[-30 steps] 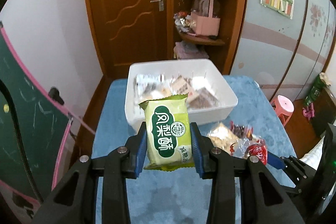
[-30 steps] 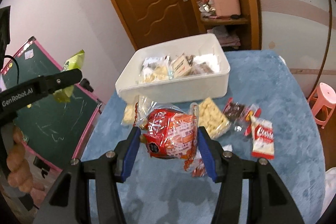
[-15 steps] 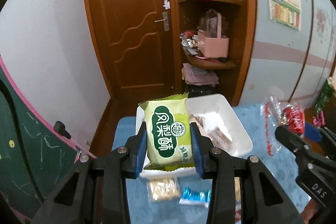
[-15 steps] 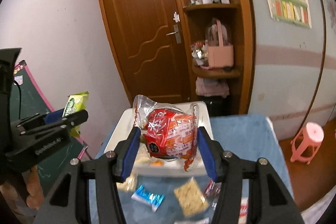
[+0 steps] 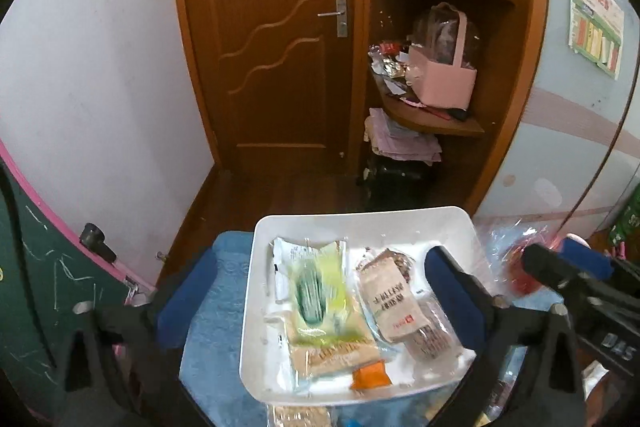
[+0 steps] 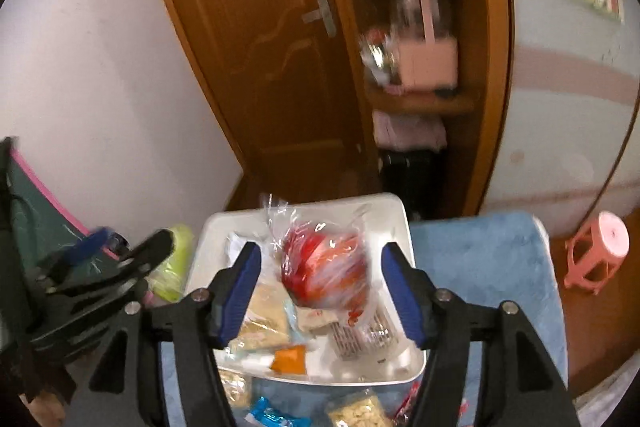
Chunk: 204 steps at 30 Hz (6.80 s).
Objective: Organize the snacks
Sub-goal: 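Withdraw both tools from the bin toward the remaining snacks, then grasp the red Cookies bag with the right gripper while the left grasps the dark red date packet, then carry both packets over the white bin and open both grippers, then withdraw both tools from the bin toward the remaining snacks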
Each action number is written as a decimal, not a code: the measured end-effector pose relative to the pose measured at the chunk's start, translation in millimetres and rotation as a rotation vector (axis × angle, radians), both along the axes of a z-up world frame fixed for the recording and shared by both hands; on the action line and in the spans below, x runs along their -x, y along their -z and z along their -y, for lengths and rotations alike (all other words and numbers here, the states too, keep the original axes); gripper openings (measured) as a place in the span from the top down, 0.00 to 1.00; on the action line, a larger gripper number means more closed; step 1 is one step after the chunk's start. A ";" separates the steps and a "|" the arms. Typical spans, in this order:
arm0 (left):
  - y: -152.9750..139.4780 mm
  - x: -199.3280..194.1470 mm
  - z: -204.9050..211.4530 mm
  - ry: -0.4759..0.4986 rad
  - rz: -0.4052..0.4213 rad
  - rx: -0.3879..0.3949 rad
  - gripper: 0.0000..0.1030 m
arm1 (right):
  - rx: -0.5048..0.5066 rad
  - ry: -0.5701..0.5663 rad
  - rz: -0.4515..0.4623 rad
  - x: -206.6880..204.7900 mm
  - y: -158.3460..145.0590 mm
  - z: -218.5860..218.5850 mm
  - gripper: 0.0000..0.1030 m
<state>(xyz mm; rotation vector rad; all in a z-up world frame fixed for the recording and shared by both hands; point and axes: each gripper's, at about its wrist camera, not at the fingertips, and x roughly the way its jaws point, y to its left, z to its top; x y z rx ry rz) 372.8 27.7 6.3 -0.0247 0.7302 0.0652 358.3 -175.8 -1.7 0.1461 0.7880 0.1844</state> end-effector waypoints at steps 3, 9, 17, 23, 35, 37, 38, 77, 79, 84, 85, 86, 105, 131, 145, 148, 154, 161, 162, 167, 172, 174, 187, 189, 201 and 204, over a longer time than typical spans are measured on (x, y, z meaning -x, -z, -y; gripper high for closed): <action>10.3 -6.4 3.6 0.007 -0.026 -0.034 0.01 | 0.042 -0.008 -0.021 -6.0 16.3 -2.6 0.37; 5.8 15.2 9.1 0.035 0.002 -0.053 0.01 | 0.040 -0.071 -0.017 15.4 20.1 1.2 0.37; -23.5 68.9 24.8 0.120 0.064 -0.040 0.01 | 0.137 -0.101 0.041 79.5 -9.5 21.0 0.37; -44.8 123.5 40.4 0.192 0.104 0.009 0.00 | 0.172 -0.042 0.076 139.7 -29.5 36.4 0.37; -56.0 219.3 60.1 0.261 0.142 0.079 0.00 | 0.086 0.032 0.170 243.1 -39.5 62.9 0.37; -51.1 228.6 64.0 0.269 0.137 0.080 0.00 | 0.078 0.046 0.169 252.1 -35.9 69.5 0.36; -48.1 231.5 65.9 0.274 0.130 0.079 0.00 | 0.075 0.052 0.167 255.7 -33.7 72.3 0.36; 177.1 215.9 141.3 0.524 -0.149 -0.097 0.01 | -0.004 0.098 -0.200 196.8 149.9 104.5 0.36; 185.3 210.3 141.1 0.533 -0.172 -0.094 0.00 | -0.003 0.097 -0.229 190.3 162.2 103.4 0.36; 200.4 199.4 144.2 0.565 -0.217 -0.085 0.01 | 0.030 0.124 -0.285 178.8 189.1 102.5 0.36; 203.2 197.5 146.5 0.579 -0.227 -0.087 0.01 | 0.036 0.132 -0.291 177.0 192.2 103.6 0.36; 205.2 196.5 148.8 0.590 -0.233 -0.091 0.01 | 0.039 0.141 -0.297 175.3 195.6 105.3 0.36; 239.7 168.8 192.9 0.613 -0.329 -0.057 0.10 | -0.030 0.167 -0.271 182.2 205.3 135.4 0.61; 138.0 208.2 95.9 0.305 -0.165 0.144 0.61 | -0.097 0.010 -0.123 231.8 134.5 83.5 0.64; -20.0 114.6 35.3 0.138 0.072 -0.019 0.61 | 0.008 -0.066 0.169 162.8 7.5 22.3 0.64; -34.2 73.4 22.4 0.071 0.065 -0.016 0.61 | 0.032 -0.052 0.197 122.2 -13.5 7.4 0.64; -18.1 -5.5 -2.6 -0.037 0.025 0.011 0.22 | 0.069 -0.061 0.113 43.2 1.5 -17.0 0.41; 25.5 -25.7 -1.6 -0.040 0.001 -0.071 0.03 | 0.121 -0.081 -0.038 12.3 62.9 -20.5 0.33; 29.9 -25.0 1.2 -0.033 -0.002 -0.080 0.03 | 0.121 -0.076 -0.047 12.2 68.9 -18.8 0.33; 34.5 -9.3 14.3 0.016 -0.010 -0.086 0.03 | 0.088 -0.073 -0.080 15.4 82.0 -15.5 0.33; 24.7 14.7 30.1 0.063 0.007 -0.092 0.03 | 0.058 -0.080 -0.078 29.3 77.3 -15.2 0.33; 18.6 26.9 34.7 0.080 0.010 -0.086 0.03 | 0.052 -0.082 -0.065 39.6 72.3 -15.1 0.33; -33.3 131.3 39.6 0.186 0.091 -0.024 0.03 | 0.026 -0.071 0.037 133.9 23.4 -17.6 0.33; -39.8 147.0 37.3 0.198 0.102 -0.013 0.03 | 0.024 -0.069 0.051 148.4 15.8 -17.5 0.33; -52.0 228.2 5.8 0.235 0.143 0.030 0.03 | 0.046 -0.100 0.162 219.2 -15.1 -20.5 0.33; -50.5 236.6 -0.5 0.238 0.151 0.010 0.03 | 0.056 -0.110 0.168 227.8 -15.1 -19.7 0.33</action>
